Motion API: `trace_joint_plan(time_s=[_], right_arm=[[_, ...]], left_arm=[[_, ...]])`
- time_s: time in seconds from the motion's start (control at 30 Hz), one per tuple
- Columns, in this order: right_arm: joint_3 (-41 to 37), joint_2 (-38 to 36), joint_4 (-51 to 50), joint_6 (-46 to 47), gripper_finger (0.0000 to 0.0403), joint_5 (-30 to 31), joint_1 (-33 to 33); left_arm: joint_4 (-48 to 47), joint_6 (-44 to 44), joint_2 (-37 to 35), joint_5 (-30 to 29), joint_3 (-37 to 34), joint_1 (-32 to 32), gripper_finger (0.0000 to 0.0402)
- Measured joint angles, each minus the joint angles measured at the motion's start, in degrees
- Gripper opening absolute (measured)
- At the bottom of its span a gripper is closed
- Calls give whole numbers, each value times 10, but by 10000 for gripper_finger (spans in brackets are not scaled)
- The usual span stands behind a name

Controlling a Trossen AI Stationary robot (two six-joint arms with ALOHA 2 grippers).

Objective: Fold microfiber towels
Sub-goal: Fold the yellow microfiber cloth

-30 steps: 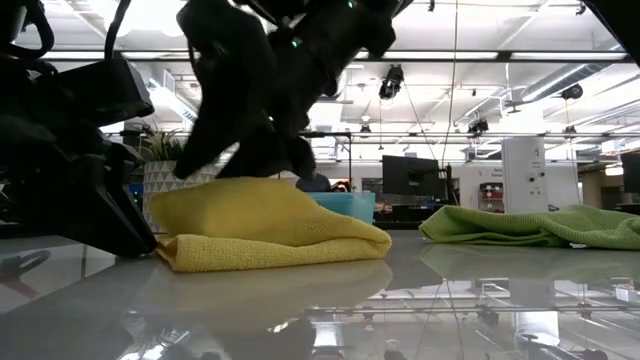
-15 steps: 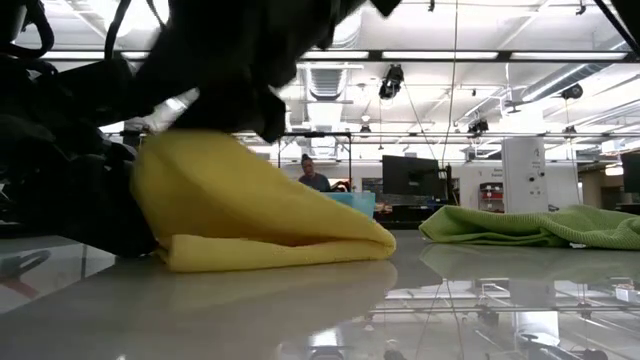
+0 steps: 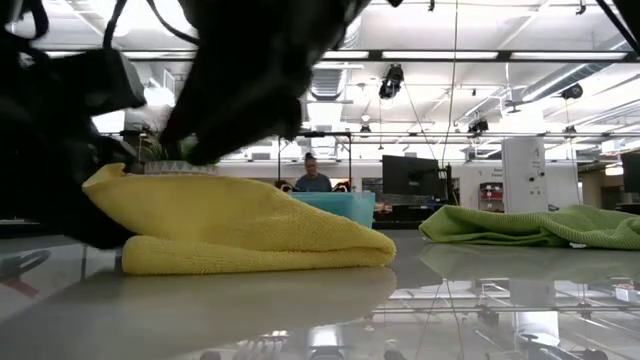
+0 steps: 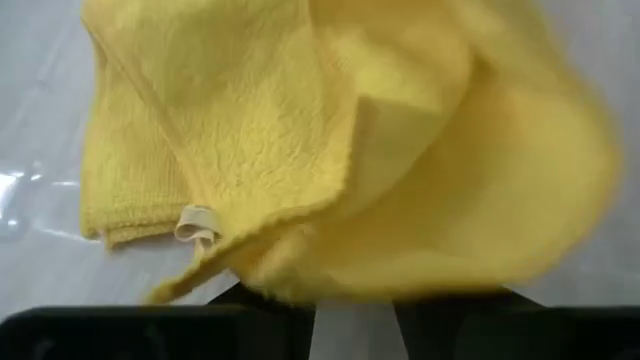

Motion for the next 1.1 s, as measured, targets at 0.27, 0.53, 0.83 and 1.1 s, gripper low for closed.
trace_joint_plan(time_s=[0.27, 0.53, 0.83, 1.1], right_arm=[[-17, -38, -137, -48, 210, 14, -1], [-55, -43, -97, -76, 210, 56, -11], [-56, -61, -83, -172, 210, 54, -62], [-78, -57, 5, -222, 210, -42, -136]], left_arm=[[-26, 0, -47, -1, 1, 0, 100], [-43, 1, -56, -22, 1, 0, 100], [-57, 9, -57, -74, 1, 5, 100], [-54, 41, -57, -83, 2, 6, 100]])
